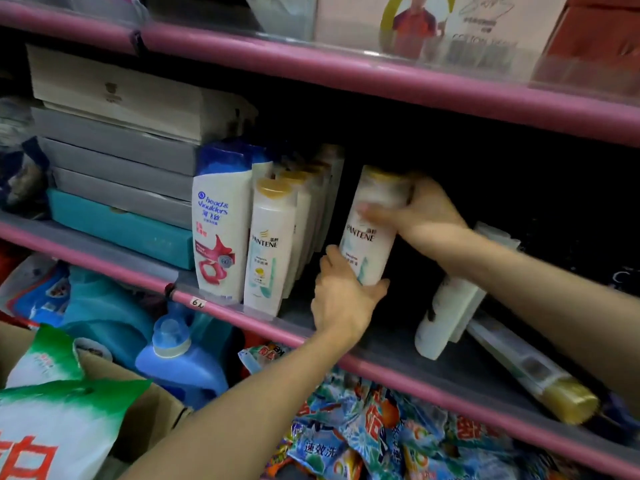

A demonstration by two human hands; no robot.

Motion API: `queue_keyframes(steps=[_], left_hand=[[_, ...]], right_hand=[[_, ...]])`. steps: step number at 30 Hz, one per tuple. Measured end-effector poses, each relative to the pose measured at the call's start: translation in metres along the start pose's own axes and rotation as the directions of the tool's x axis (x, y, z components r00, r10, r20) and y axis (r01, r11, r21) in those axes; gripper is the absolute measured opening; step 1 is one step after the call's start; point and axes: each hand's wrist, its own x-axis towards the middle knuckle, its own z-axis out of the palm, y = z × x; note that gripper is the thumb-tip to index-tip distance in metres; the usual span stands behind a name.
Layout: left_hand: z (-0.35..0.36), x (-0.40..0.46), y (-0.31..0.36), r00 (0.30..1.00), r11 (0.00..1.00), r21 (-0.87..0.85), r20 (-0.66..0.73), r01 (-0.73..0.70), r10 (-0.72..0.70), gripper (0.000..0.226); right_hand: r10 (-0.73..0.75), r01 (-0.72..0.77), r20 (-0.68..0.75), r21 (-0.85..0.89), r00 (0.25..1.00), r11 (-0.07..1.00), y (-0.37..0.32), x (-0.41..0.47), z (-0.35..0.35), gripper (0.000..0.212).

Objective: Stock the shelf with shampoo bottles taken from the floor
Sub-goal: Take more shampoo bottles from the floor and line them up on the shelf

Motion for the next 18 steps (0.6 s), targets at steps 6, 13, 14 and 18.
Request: queue_keyframes(steps=[6,13,14,18], left_hand=[[0.024,0.016,-0.010,0.998,0.999,-0.013,-0.035,0.049,-0.050,0.077],[0.038,0.037,-0.012,0.974,0.970,0.114,0.049,0.217,-0.223,0.078],[0.041,0.039,-0.012,0.975,0.969,0.122,0.044,0.213,-0.220,0.076],[0.049,0.047,-0.018,0.978,0.969,0.131,-0.023,0.210,-0.208,0.073]], right_hand=[[-0.047,0.137,0.221,-0.414,0.974,0.900,-0.022,0.043,-0.019,0.059],[-0.018,0.110,0.232,-0.391,0.972,0.914,-0.007,0.069,-0.016,0.055],[-0.028,0.120,0.231,-0.395,0.973,0.911,-0.006,0.072,-0.015,0.056],[-0.076,0.150,0.187,-0.428,0.979,0.891,0.000,0.079,-0.004,0.056]])
